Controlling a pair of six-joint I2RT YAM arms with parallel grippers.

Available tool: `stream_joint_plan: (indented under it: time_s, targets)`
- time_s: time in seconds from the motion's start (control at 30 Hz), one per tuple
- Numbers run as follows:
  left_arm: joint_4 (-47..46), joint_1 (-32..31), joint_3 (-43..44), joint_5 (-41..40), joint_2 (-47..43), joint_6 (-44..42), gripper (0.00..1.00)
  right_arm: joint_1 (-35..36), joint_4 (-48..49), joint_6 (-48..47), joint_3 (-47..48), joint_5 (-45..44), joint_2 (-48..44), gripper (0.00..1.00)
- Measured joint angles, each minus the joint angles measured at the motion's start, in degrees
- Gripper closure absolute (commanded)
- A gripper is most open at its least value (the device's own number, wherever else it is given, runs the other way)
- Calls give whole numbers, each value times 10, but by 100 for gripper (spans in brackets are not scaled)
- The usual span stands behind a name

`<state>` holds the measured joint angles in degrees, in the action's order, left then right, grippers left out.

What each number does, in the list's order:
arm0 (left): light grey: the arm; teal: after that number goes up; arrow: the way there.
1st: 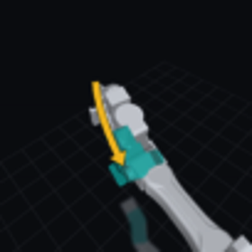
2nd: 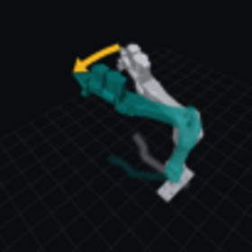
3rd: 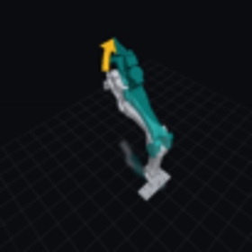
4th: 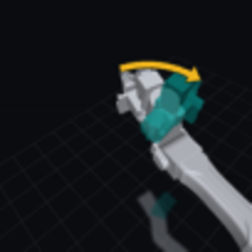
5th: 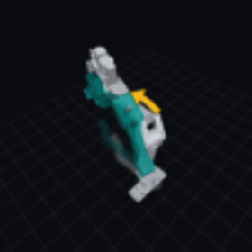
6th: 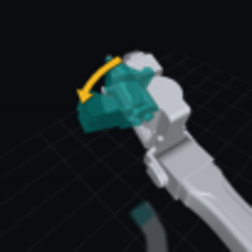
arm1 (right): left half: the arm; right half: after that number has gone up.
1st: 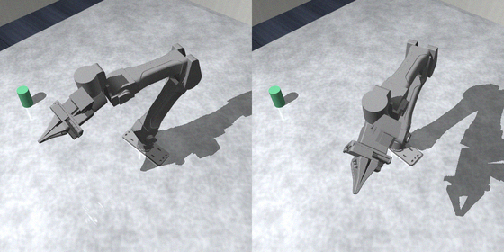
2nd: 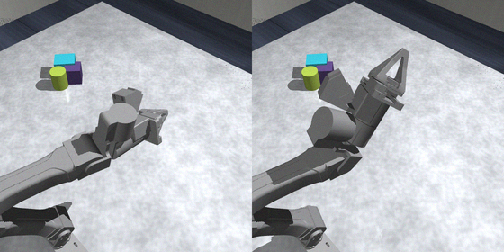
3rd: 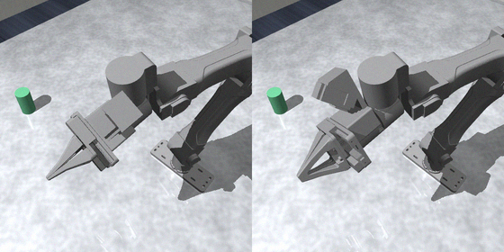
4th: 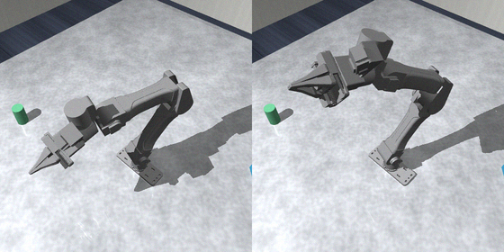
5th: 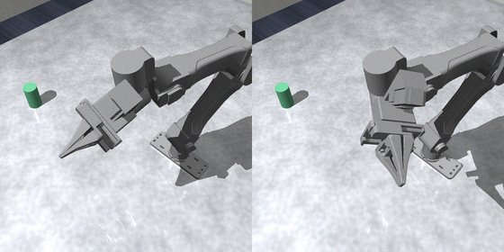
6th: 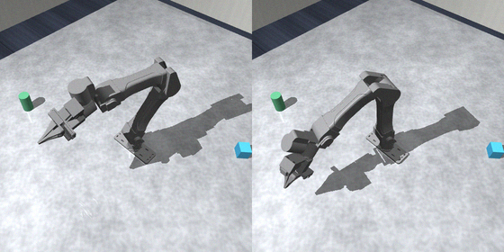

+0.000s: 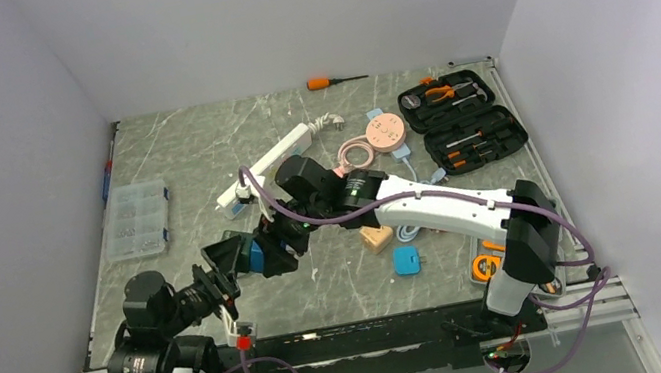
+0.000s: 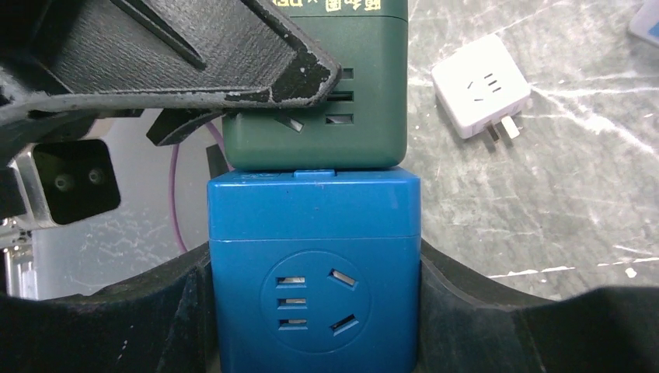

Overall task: Pull the plug off the socket
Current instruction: Remove the plug from the socket.

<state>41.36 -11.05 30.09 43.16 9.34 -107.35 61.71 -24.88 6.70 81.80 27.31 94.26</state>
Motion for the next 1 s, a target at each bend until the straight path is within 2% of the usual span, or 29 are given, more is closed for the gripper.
stream_joint_plan:
  time_s: [0.1, 0.13, 0.23, 0.33, 0.37, 0.43, 0.5, 0.57, 0.73, 0.87, 1.0]
  targets:
    - [-8, 2, 0, -6, 11, 4, 66, -1, 5, -1, 3, -8, 0, 100]
    - [-11, 2, 0, -7, 14, 7, 70, -2, 6, -1, 3, -12, 1, 100]
    - [-14, 3, 0, -10, 20, 12, 72, -2, 10, 3, 3, -14, 4, 100]
    - [-14, 5, 0, -17, 20, 12, 82, -2, 9, 4, 14, -14, 13, 97]
    - [-14, 6, 0, -22, 20, 12, 87, -2, 7, 4, 21, -15, 20, 84]
    - [-14, 8, 0, -32, 20, 13, 94, -2, 5, 5, 29, -15, 29, 49]
    - [-13, 9, -3, -38, 20, 13, 98, -2, 5, 7, 30, -14, 35, 31]
    - [-13, 9, -5, -40, 20, 15, 100, -2, 8, 11, 30, -14, 37, 24]
    - [-18, 2, -7, -24, 19, 16, 100, 7, 54, 20, 29, -7, 40, 20]
    - [-17, 3, -8, -25, 16, 17, 100, 6, 72, 23, 29, -2, 47, 35]
    - [-10, 2, -8, -28, 15, 19, 100, 2, 74, 25, 29, -2, 53, 39]
